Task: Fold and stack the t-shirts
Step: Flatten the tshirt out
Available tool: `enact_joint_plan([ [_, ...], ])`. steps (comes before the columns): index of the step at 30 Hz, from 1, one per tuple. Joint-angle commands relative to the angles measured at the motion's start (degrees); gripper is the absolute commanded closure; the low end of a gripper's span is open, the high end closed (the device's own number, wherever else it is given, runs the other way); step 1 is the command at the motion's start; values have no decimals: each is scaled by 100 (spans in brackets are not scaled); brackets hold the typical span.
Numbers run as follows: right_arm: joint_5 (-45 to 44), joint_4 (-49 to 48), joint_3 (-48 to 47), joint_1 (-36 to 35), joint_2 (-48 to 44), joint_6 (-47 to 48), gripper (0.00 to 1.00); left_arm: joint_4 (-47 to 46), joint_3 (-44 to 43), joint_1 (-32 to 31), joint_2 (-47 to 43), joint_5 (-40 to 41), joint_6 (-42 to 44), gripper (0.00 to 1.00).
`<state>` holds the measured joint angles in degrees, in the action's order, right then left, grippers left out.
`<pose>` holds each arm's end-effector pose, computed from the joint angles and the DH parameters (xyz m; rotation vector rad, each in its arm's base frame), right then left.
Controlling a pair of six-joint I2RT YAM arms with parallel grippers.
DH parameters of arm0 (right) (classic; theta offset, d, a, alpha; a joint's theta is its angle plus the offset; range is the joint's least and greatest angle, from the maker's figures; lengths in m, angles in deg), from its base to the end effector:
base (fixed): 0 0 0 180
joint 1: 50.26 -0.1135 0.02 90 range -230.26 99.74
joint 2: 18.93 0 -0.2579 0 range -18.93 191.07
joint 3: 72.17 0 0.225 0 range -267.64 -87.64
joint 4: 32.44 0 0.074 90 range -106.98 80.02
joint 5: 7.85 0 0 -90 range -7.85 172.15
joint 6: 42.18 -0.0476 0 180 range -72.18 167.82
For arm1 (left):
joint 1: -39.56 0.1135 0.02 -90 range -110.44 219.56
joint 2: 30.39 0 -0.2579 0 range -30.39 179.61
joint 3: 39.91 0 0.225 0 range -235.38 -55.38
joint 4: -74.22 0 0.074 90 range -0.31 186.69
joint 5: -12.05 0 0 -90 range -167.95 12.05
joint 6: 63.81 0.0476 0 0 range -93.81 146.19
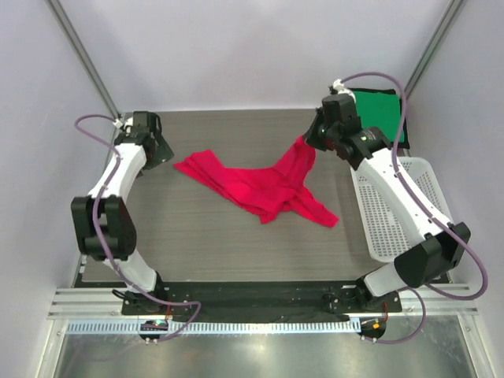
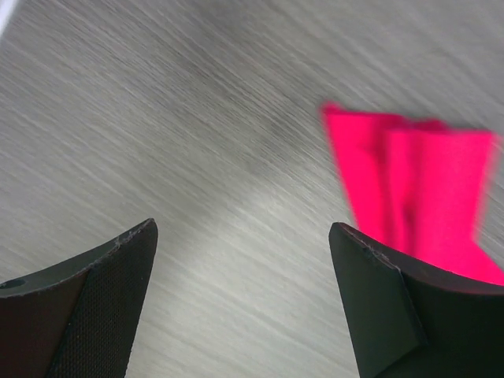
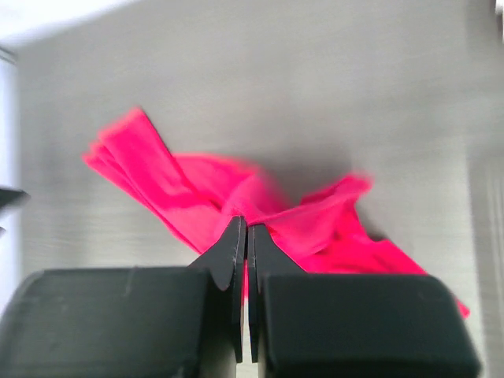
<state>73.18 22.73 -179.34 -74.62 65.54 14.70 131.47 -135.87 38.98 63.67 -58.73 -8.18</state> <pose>0.2807 0.1190 0.3921 0.2574 2.1439 0.4211 0.3309 0.0123 0.2804 -0.8407 2.3201 0.1672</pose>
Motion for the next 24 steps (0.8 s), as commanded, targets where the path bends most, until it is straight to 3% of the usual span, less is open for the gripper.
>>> enact_joint_plan([
  [1,167,-24,591,63,264,157,99,-232,-379,216,603,-59,-175,11],
  [7,493,-200,847,80,404,341,99,-635,-1108,190,1499,-1015,-246,23],
  [11,563,-226,838,80,553,438,99,-821,-1863,-177,2192,-1465,113,21],
  [19,704,-261,873,80,747,473,99,101,-4454,-881,4143,-1140,693,17],
  [24,713,-261,935,89,720,491,99,357,-5319,-1198,4857,-1026,879,18],
])
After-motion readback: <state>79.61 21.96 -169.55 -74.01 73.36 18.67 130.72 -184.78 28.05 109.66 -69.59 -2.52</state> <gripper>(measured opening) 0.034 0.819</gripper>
